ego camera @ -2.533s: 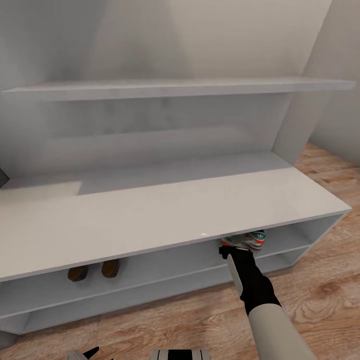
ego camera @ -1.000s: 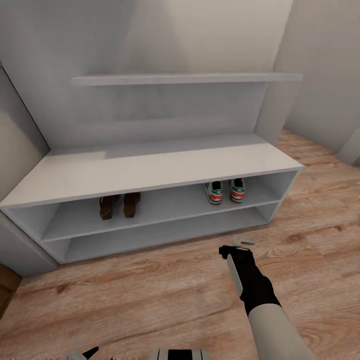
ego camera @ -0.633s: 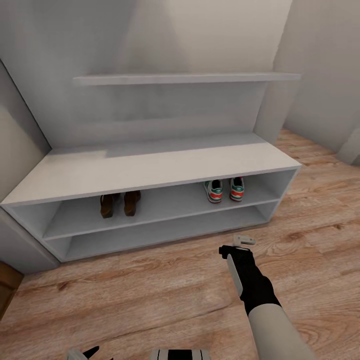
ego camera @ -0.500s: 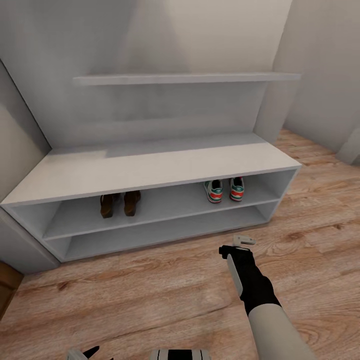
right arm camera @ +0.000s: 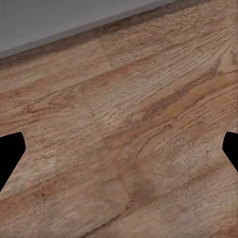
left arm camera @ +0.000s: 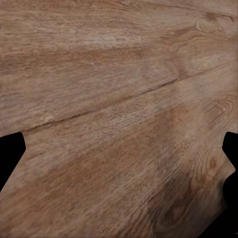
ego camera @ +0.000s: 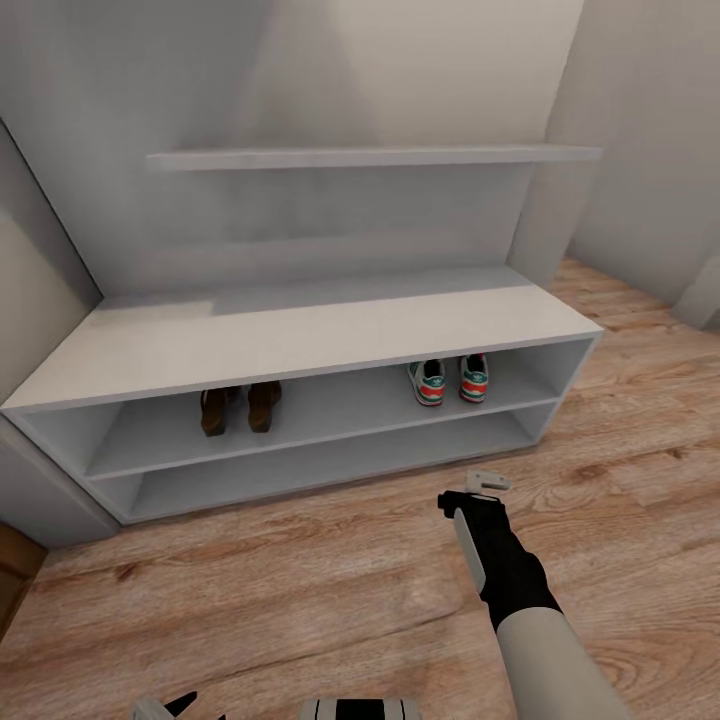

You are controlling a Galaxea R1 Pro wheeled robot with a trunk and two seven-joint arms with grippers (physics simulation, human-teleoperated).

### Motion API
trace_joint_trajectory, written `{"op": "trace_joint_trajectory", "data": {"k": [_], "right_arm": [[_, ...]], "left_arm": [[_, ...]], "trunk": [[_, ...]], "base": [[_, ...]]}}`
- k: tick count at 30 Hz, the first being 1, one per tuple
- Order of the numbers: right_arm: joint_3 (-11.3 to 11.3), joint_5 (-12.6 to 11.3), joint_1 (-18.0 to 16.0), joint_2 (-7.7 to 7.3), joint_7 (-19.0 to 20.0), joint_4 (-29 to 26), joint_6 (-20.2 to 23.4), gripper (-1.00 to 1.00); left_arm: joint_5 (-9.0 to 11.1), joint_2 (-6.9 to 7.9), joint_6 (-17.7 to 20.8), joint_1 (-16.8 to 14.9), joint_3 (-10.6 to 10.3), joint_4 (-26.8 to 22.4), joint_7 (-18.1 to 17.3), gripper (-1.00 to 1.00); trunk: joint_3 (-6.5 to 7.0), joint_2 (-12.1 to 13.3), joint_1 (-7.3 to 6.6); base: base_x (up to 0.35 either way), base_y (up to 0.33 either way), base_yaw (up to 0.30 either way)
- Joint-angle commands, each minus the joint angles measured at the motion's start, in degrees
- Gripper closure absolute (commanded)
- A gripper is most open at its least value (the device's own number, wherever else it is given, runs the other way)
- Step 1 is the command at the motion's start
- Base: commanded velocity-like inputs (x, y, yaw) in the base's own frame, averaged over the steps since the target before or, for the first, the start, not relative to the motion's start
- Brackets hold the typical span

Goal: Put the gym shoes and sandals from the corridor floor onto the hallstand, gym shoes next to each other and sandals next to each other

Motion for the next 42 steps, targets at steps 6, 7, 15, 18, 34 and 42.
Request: {"op": "trace_joint_trajectory", "data": {"k": [6, 7, 15, 18, 34, 42], "right_arm": [[-0.1, 0.4, 0.0, 0.06, 0.1, 0.3, 0.4, -1.0], [-0.1, 0.5, 0.0, 0.06, 0.2, 0.4, 0.4, -1.0], [0.0, 0.5, 0.1, 0.06, 0.3, 0.6, 0.3, -1.0], [0.0, 0.6, 0.1, 0.06, 0.3, 0.6, 0.3, -1.0], [0.0, 0.5, 0.6, 0.06, 0.7, 5.1, 0.1, -1.0], [0.1, 0.5, 0.8, 0.06, 1.6, 14.4, -5.2, -1.0]], "left_arm": [[0.1, 0.03, -0.3, 0.0, 0.2, 0.1, -0.1, -1.0], [0.1, 0.04, -0.3, 0.0, 0.3, 0.1, -0.1, -1.0], [0.2, 0.08, -0.4, 0.0, 0.3, 0.1, -0.2, -1.0], [0.1, 0.09, -0.4, 0.0, 0.3, 0.1, -0.2, -1.0], [-0.1, 0.23, -0.3, 0.0, 0.4, 0.1, 0.0, -1.0], [-0.3, 0.32, -0.3, 0.0, 0.4, 0.2, 0.4, -1.0]], "trunk": [[-0.04, 0.0, -0.01], [-0.04, 0.0, -0.01], [0.18, 0.0, -0.04], [0.84, 0.0, -0.11], [4.22, 1.8, -1.3], [5.65, 5.0, -3.06]], "base": [[0.0, 0.0, 0.0], [0.0, 0.0, 0.0], [0.0, 0.0, 0.0], [0.0, 0.0, 0.0], [0.0, 0.0, 0.0], [0.0, 0.0, 0.0]]}}
